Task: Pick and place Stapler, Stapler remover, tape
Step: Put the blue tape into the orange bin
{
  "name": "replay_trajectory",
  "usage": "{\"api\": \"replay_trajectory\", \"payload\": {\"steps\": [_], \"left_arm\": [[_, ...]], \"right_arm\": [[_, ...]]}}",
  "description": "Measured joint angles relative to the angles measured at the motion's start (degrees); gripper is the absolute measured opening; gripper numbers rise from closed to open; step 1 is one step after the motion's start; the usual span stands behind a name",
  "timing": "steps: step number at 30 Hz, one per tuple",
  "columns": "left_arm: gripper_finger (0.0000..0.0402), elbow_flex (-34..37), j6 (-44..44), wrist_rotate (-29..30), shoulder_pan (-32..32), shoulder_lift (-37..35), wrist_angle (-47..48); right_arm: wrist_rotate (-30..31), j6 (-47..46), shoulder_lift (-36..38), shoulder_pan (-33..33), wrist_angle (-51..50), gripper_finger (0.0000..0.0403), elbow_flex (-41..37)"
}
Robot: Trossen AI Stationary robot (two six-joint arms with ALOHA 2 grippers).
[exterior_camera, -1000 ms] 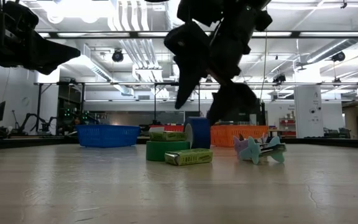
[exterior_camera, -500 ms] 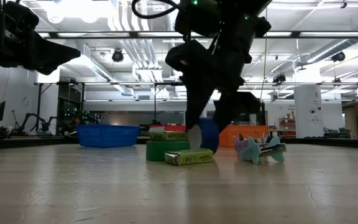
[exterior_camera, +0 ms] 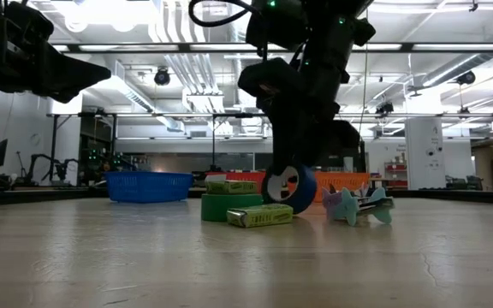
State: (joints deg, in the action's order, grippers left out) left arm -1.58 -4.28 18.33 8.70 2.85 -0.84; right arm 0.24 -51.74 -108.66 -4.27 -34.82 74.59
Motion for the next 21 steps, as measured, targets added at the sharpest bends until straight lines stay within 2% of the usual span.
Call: {"api": "replay_trajectory", "payload": {"steps": [5,12,21], "left_arm": [[0.0051,0.00,-0.01,-0.01,-0.01,0.00,0.00],[0.0051,0.00,0.00,-0.01,0.00,0.00,0.01],[0.0051,0.00,0.00,0.00,0.00,0.00,0.01]], "right_arm": [[1.38,2.55,0.66,1.03,-1.35,0.0098,0.00],[1.93,5.66,1.02,3.36,-1.94,0.0118,0.00],[10.38,9.72,8.18,7.45,-5.13,0.0101,-0.02]]}}
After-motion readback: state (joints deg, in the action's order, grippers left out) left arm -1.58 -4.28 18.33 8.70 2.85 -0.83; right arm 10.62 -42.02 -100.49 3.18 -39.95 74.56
